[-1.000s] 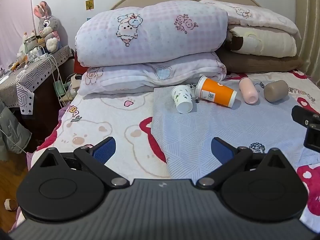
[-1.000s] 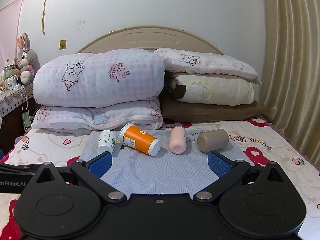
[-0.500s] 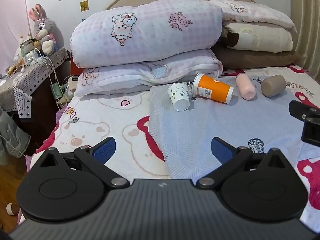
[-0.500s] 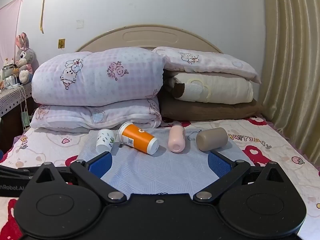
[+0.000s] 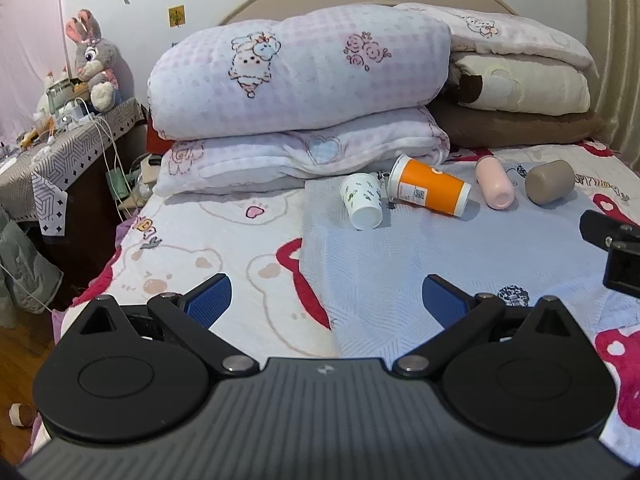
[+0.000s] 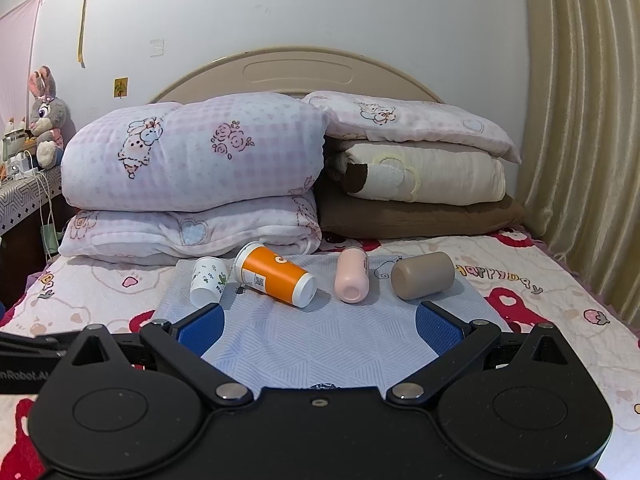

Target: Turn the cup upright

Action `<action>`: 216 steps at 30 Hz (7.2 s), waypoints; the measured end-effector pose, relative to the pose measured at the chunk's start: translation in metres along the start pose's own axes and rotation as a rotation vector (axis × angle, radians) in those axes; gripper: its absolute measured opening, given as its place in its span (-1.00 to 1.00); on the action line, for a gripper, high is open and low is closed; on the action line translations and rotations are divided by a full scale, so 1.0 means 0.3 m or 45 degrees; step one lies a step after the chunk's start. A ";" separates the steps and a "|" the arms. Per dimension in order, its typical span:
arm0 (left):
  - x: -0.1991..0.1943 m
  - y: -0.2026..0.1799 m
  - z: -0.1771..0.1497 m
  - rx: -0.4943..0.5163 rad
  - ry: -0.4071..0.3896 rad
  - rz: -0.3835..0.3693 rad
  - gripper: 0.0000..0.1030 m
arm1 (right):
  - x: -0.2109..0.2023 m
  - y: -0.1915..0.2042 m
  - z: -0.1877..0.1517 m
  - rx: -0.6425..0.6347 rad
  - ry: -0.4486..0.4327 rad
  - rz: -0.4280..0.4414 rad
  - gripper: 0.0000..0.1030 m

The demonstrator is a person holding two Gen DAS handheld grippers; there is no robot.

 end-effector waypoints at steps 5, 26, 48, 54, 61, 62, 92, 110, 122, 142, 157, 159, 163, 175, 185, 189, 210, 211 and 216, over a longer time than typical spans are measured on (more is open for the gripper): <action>-0.002 0.001 0.004 -0.022 -0.007 -0.012 1.00 | 0.004 -0.005 -0.006 0.002 0.007 -0.004 1.00; 0.000 -0.002 0.010 -0.031 -0.032 -0.015 1.00 | 0.017 0.001 -0.022 -0.007 0.027 -0.009 1.00; 0.005 -0.001 0.008 -0.036 -0.011 -0.030 1.00 | 0.022 0.006 -0.035 -0.012 0.031 -0.009 1.00; 0.016 -0.007 -0.007 -0.008 0.002 -0.015 1.00 | 0.027 0.013 -0.044 -0.015 0.045 -0.007 1.00; 0.009 -0.023 0.021 0.047 -0.001 -0.041 1.00 | 0.021 0.013 -0.027 -0.012 0.061 0.050 1.00; 0.004 -0.022 0.034 0.064 -0.006 -0.037 1.00 | 0.019 0.017 -0.018 -0.005 0.062 0.083 1.00; 0.688 0.012 0.319 -0.126 0.019 -0.343 0.94 | 0.616 0.303 -0.013 -0.188 0.297 0.742 0.99; 1.107 0.053 0.216 -0.446 0.210 -0.595 0.30 | 1.009 0.462 -0.164 -0.011 0.569 0.747 0.92; 1.200 0.029 0.173 -0.511 0.366 -0.680 -0.22 | 1.116 0.529 -0.196 -0.070 0.653 0.748 0.61; 0.955 -0.104 0.150 -0.422 0.452 -0.836 -0.28 | 0.946 0.334 -0.209 -0.016 0.719 0.706 0.16; 0.783 -0.411 0.075 -0.260 0.594 -1.046 -0.28 | 0.683 0.054 -0.276 0.009 0.885 0.449 0.16; 0.782 -0.433 0.067 -0.254 0.603 -1.061 -0.28 | 0.671 0.034 -0.297 0.028 0.893 0.431 0.16; 0.777 -0.447 0.069 -0.185 0.570 -1.080 -0.24 | 0.684 -0.008 -0.306 0.070 0.883 0.473 0.19; 0.818 -0.420 0.122 -0.193 0.430 -1.134 0.09 | 0.710 -0.041 -0.259 0.065 0.940 0.579 0.65; 0.856 -0.469 0.115 -0.189 0.344 -1.146 0.01 | 0.784 -0.013 -0.281 -0.037 0.932 0.623 0.46; 0.826 -0.490 0.140 -0.132 0.238 -1.120 0.01 | 0.770 -0.016 -0.256 -0.129 0.798 0.621 0.45; 0.756 -0.636 0.278 0.076 -0.251 -0.804 0.00 | 0.780 -0.092 -0.178 -0.648 -0.214 0.380 0.42; 0.763 -0.646 0.274 0.098 -0.247 -0.799 0.00 | 0.796 -0.098 -0.175 -0.626 -0.195 0.375 0.42; 0.787 -0.677 0.232 0.161 -0.191 -0.804 -0.01 | 0.847 -0.119 -0.183 -0.548 -0.074 0.385 0.42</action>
Point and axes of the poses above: each gripper's, at about its wrist camera, not at the fingertips, and x roughly the way its jaws point, y to its left, z to its top, the point moved 8 cm from there along x, roughly the way its jaws point, and after that the axes turned 10 degrees about x, right-handed, at the moved point
